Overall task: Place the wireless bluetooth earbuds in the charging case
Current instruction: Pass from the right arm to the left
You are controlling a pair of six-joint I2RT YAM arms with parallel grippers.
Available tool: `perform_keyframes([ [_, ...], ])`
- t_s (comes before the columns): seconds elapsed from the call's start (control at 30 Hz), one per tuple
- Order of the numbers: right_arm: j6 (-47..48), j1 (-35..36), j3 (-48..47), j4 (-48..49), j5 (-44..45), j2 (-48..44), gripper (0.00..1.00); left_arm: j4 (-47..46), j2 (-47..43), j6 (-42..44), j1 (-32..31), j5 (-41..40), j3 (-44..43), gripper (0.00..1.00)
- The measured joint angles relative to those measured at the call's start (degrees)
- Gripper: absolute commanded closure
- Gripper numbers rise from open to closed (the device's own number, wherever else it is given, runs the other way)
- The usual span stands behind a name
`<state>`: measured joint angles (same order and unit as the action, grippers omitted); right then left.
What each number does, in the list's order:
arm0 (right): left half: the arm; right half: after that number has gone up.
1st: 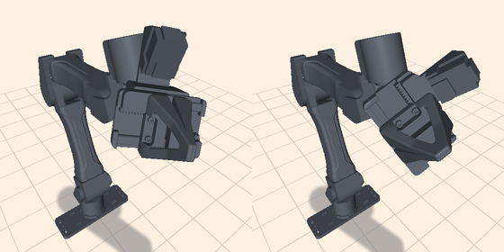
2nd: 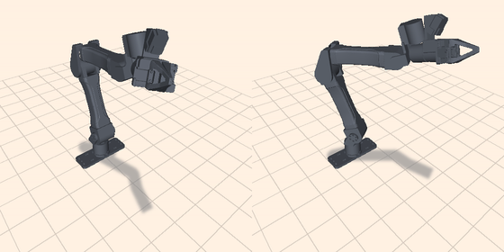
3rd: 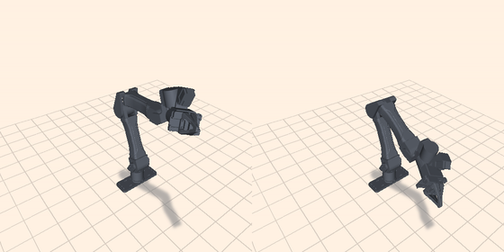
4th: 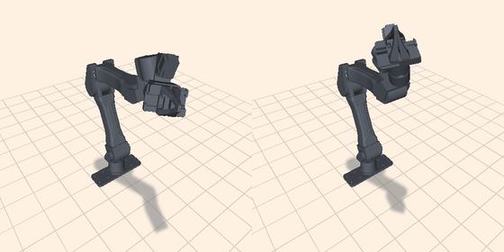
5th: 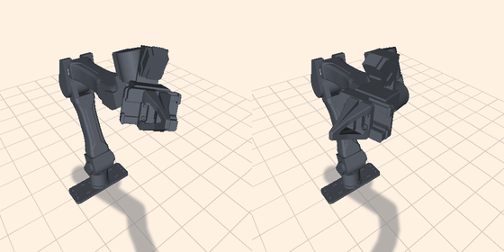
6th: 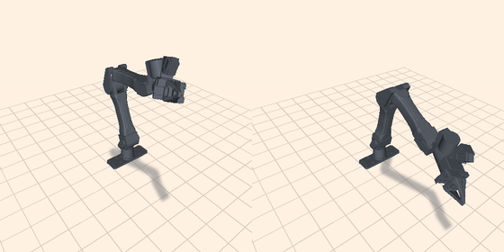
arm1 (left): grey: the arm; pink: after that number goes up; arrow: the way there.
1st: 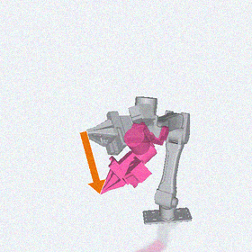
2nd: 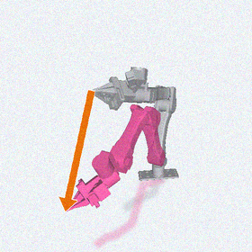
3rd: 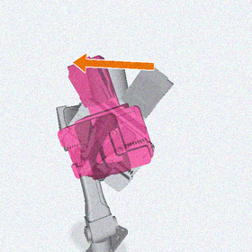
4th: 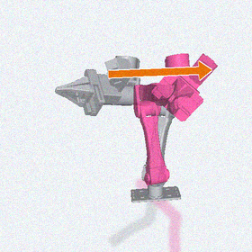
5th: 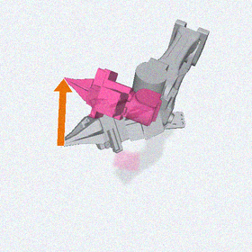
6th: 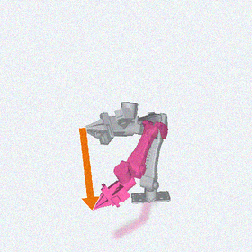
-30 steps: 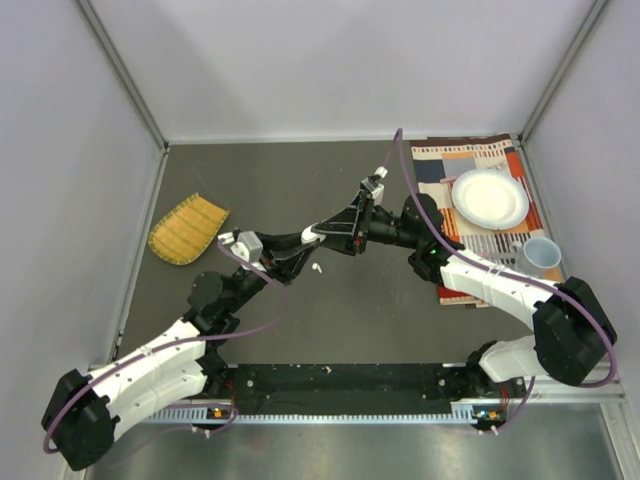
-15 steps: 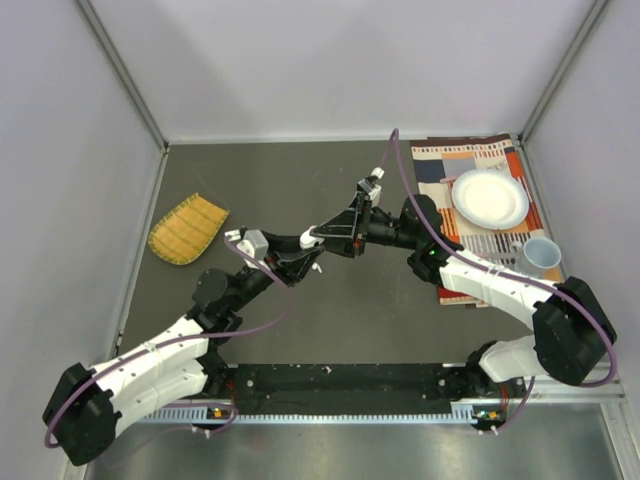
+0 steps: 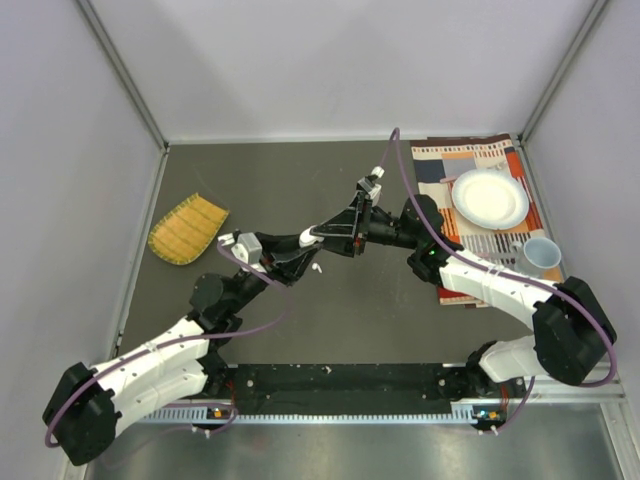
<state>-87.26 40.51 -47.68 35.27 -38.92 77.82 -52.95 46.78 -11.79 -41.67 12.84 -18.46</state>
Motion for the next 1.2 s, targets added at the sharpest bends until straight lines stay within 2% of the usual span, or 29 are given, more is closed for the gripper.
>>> perform_keyframes([
  [0.3, -0.46, -0.02, 0.0, 0.66, -0.04, 0.68, 0.98, -2.56, 1.55, 0.02, 0.0, -0.28, 0.09, 0.62],
  [0.43, -0.63, -0.02, 0.0, 0.68, -0.02, 0.7, 0.98, -4.35, 2.64, -0.02, 0.0, -0.31, 0.28, 0.67],
  [0.57, -1.01, -0.02, 0.02, 0.68, -0.04, 0.7, 0.98, -5.46, 2.95, -0.04, 0.0, -0.31, 0.66, 0.8],
  [0.6, -1.01, -0.02, 0.0, 0.7, -0.07, 0.7, 0.98, -5.64, 2.99, -0.07, 0.0, -0.31, 0.7, 0.89],
  [0.63, -1.03, -0.02, 0.0, 0.7, -0.11, 0.7, 0.97, -5.7, 2.99, -0.04, 0.0, -0.31, 0.74, 0.91],
  [0.73, -1.03, -0.02, 0.0, 0.72, -0.22, 0.76, 0.88, -5.81, 2.99, -0.04, 0.0, -0.31, 0.85, 0.99],
  [0.77, -1.05, -0.02, 0.0, 0.76, -0.24, 0.83, 0.8, -5.79, 2.99, -0.02, 0.0, -0.33, 0.85, 1.0],
  [0.87, -1.05, -0.02, 0.0, 1.22, -0.26, 1.2, 0.66, -5.73, 2.99, -0.02, 0.0, -0.7, 0.94, 1.0],
  [0.93, -0.98, -0.02, 0.0, 1.36, -0.26, 1.22, 0.63, -5.68, 2.97, -0.02, 0.0, -0.85, 0.96, 1.0],
  [1.03, -0.17, -0.02, 0.0, 1.05, -0.28, 1.22, 0.45, -4.68, 2.45, -0.07, -0.02, -1.2, 0.96, 1.0],
  [1.07, 0.17, -0.02, -0.02, 0.81, -0.31, 1.22, 0.34, -4.17, 2.14, -0.13, -0.07, -1.55, 0.96, 1.0],
  [1.17, 2.71, 0.0, -0.17, -0.28, -0.79, 1.05, 0.21, -2.54, 0.33, -0.52, -0.22, -3.32, 1.42, 1.0],
  [1.2, 3.54, 0.0, -0.28, -0.83, -0.85, 0.92, 0.2, -2.38, -0.42, -0.55, -0.22, -3.74, 1.6, 1.0],
])
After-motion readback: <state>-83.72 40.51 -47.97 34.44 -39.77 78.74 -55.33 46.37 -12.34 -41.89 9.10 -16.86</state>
